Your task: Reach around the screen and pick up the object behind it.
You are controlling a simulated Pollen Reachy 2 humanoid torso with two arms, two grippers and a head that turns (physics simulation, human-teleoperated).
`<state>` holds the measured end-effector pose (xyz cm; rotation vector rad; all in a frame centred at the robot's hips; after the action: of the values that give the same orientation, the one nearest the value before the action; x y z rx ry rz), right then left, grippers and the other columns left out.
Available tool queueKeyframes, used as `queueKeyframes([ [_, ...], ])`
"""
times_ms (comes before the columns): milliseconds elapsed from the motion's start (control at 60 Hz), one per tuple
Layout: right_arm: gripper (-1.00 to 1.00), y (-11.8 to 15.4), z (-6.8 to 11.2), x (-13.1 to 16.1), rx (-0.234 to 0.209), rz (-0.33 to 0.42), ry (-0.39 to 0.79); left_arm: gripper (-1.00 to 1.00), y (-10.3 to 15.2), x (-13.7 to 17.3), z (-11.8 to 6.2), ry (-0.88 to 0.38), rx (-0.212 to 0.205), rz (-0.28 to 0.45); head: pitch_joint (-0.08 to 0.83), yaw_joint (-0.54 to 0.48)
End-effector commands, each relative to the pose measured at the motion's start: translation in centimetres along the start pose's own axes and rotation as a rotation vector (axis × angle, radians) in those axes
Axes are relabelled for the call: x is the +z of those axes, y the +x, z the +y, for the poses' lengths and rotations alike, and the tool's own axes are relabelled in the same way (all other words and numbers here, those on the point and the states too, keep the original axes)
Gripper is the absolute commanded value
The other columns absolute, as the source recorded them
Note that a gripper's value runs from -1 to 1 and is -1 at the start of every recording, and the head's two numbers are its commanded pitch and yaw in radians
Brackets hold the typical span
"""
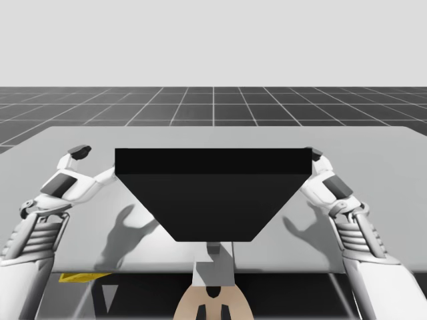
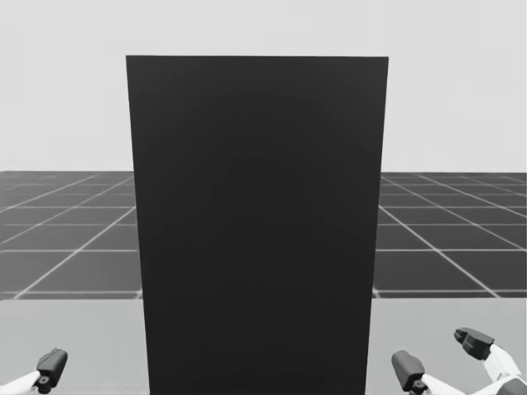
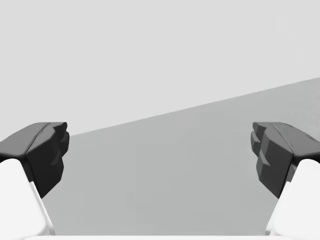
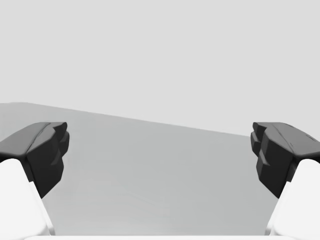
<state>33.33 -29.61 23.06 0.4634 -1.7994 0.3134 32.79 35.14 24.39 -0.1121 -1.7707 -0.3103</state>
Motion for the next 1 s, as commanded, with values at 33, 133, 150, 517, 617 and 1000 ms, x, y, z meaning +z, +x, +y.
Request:
queueKeyframes([
  [33,-1.00,0.4,-0.7,2.7,-0.014,0.002,0.179,-1.00,1.0,4.0,0.0,-0.240,0.010,-0.029,0.050,-0.01],
  [133,-1.00,0.2,-1.1,4.4,-0.007,-0.003,0.268,-1.00,1.4,6.0,0.0,-0.327,-0.007,-0.043,0.052,-0.01],
  [150,-1.00,0.2,-1.1,4.6,-0.005,-0.003,0.277,-1.00,1.4,6.3,-0.1,-0.338,-0.010,-0.044,0.052,-0.01],
  [517,-1.00,-0.6,-1.6,10.4,-0.012,0.036,0.492,-1.00,-0.9,11.9,-0.2,-0.638,0.014,-0.029,0.066,-0.02],
  [617,-1.00,-1.0,-1.7,11.2,-0.018,0.047,0.500,-1.00,-1.4,12.7,-0.2,-0.679,0.027,-0.020,0.070,-0.02],
  [1000,-1.00,-6.1,-2.1,9.1,-0.008,0.120,0.430,-1.00,-2.5,12.4,-1.4,-0.714,0.010,0.008,0.084,-0.03],
])
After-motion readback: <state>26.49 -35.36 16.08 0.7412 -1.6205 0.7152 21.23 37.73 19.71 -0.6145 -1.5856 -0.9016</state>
